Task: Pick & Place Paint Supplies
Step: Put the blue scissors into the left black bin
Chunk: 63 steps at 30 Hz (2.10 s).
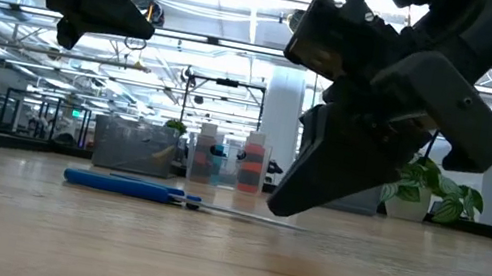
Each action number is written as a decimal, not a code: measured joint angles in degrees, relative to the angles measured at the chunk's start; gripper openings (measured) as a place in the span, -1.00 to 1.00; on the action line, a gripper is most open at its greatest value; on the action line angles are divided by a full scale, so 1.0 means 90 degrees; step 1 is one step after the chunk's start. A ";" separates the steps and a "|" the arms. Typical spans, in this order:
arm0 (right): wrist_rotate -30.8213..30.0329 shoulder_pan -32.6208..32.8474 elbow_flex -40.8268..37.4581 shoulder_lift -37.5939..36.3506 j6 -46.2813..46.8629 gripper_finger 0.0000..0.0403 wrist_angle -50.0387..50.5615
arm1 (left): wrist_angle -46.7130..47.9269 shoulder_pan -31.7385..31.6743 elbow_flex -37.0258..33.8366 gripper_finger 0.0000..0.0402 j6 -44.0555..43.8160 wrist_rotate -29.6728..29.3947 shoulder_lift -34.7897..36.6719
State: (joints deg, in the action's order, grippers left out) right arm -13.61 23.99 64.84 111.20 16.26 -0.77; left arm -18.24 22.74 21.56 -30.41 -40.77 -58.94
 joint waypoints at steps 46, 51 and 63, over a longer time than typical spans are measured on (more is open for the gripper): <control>0.0183 -0.0158 -0.0306 -0.0005 0.0288 -1.00 0.0201 | -0.0189 0.0700 -0.0005 0.50 -0.4427 0.2126 -0.2916; 0.0185 -0.0158 -0.0306 0.0000 0.0287 -1.00 0.0203 | -0.0628 0.0605 0.0007 0.44 -0.4605 0.2313 -0.3279; 0.0190 -0.0158 -0.0308 0.0005 0.0285 -1.00 0.0179 | -0.1130 0.0509 -0.0002 0.28 -0.4009 0.2872 -0.3332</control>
State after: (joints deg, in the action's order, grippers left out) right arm -11.90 22.57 62.06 111.24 18.83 0.85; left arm -28.41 27.32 21.54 -66.49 -14.93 -88.92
